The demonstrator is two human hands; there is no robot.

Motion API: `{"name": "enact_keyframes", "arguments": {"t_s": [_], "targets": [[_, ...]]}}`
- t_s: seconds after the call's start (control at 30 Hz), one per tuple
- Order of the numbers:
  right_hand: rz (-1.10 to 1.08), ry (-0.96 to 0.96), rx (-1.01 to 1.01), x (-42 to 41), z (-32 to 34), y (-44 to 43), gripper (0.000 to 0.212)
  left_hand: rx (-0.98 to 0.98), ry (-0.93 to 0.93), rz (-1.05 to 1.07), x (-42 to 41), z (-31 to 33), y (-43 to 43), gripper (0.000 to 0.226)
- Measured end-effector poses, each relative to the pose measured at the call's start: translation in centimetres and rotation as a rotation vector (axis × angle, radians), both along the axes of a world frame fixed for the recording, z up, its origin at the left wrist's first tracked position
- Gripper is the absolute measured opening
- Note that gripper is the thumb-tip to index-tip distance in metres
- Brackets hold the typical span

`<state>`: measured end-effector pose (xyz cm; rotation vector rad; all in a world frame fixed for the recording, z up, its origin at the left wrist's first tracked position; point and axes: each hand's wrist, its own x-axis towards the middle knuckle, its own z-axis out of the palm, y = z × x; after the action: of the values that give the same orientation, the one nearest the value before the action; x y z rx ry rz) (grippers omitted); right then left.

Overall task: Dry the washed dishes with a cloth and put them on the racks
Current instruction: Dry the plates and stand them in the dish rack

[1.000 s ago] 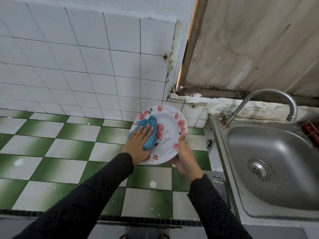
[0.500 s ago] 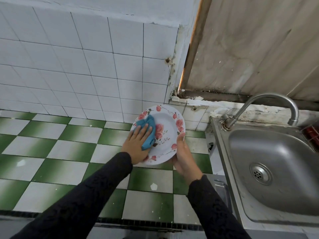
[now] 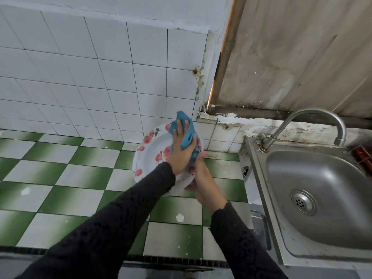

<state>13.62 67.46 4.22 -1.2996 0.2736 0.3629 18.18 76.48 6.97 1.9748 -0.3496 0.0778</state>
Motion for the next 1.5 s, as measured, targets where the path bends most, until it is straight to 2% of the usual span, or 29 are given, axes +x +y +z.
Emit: {"name": "enact_keyframes", "arguments": {"t_s": [0.03,0.1,0.17,0.2,0.23,0.27,0.3,0.33,0.37,0.4,0.43,0.47,0.53,0.6,0.7,0.77,0.83,0.93,1.0,1.07,1.13,1.2,1.4,1.5], "targets": [[-0.002,0.015,0.033,-0.1,0.0,-0.3,0.085,0.127,-0.008,0.003,1.3,-0.3,0.9,0.065],[0.020,-0.004,0.108,-0.3,0.3,-1.1,0.083,0.197,0.021,-0.026,2.2,-0.6,1.9,0.066],[0.055,-0.012,0.148,-0.5,1.8,-0.2,0.076,-0.001,0.126,-0.047,0.0,0.3,1.5,0.066],[0.007,-0.010,0.084,-0.7,2.6,0.1,0.070,-0.116,0.224,-0.050,-1.6,1.0,0.7,0.068],[-0.097,-0.062,-0.076,-0.2,2.7,-1.2,0.062,-0.197,0.309,-0.059,-3.2,1.6,-0.2,0.071],[-0.205,-0.013,0.062,0.2,2.0,-2.0,0.059,-0.237,0.389,-0.076,-4.3,2.1,-0.8,0.076],[-0.213,0.023,0.481,-0.1,1.9,-2.6,0.060,-0.262,0.434,-0.104,-5.1,2.2,-1.1,0.077],[-0.183,-0.055,0.442,-0.3,2.5,-2.8,0.062,-0.307,0.433,-0.153,-5.8,2.5,-1.2,0.072],[-0.302,-0.091,0.099,-0.4,3.3,-2.3,0.067,-0.316,0.393,-0.208,-5.9,2.1,-0.9,0.064],[-0.259,-0.053,0.136,-0.2,3.5,-1.1,0.074,-0.256,0.323,-0.265,-5.9,1.7,-0.2,0.060],[-0.216,0.069,0.346,0.3,3.7,-1.8,0.080,-0.126,0.228,-0.320,-5.7,0.6,0.8,0.059],[-0.223,0.044,0.396,1.0,3.2,-2.9,0.087,0.027,0.141,-0.395,-5.5,-0.3,2.0,0.059],[-0.229,-0.031,0.404,1.7,2.2,-3.6,0.094,0.312,0.012,-0.453,-5.1,-2.0,4.1,0.058],[-0.231,-0.022,0.345,1.7,1.9,-3.6,0.093,0.593,-0.099,-0.414,-4.1,-3.7,6.3,0.058],[-0.142,-0.056,0.292,1.2,1.4,-3.8,0.077,0.919,-0.138,-0.285,-1.8,-5.5,9.0,0.080],[-0.070,-0.083,0.244,0.5,1.7,-2.9,0.076,0.951,-0.053,-0.162,-0.2,-6.1,9.4,0.090],[-0.052,-0.083,0.181,0.2,2.2,-1.8,0.078,0.870,0.034,-0.057,0.9,-6.0,8.2,0.085],[-0.002,-0.083,0.063,0.6,3.2,-1.3,0.073,0.530,0.137,0.053,1.7,-5.1,5.3,0.071],[0.037,-0.067,0.027,0.9,3.5,-1.2,0.068,0.270,0.120,0.110,1.7,-4.0,3.4,0.068],[0.025,-0.019,0.012,0.8,3.2,-1.2,0.064,0.182,0.041,0.067,1.3,-3.0,2.0,0.069],[0.019,0.000,0.037,0.7,2.9,-1.2,0.064,0.278,-0.045,-0.027,0.8,-3.2,1.7,0.070],[0.013,0.006,0.043,0.5,2.9,-1.2,0.066,0.464,-0.127,-0.091,1.0,-3.8,3.0,0.076],[-0.146,-0.039,0.006,0.1,2.5,-1.6,0.061,0.878,-0.053,-0.048,1.7,-6.5,8.2,0.079],[-0.202,-0.079,-0.027,0.1,2.6,-1.3,0.051,1.010,-0.063,-0.190,0.8,-8.9,9.4,0.090]]}}
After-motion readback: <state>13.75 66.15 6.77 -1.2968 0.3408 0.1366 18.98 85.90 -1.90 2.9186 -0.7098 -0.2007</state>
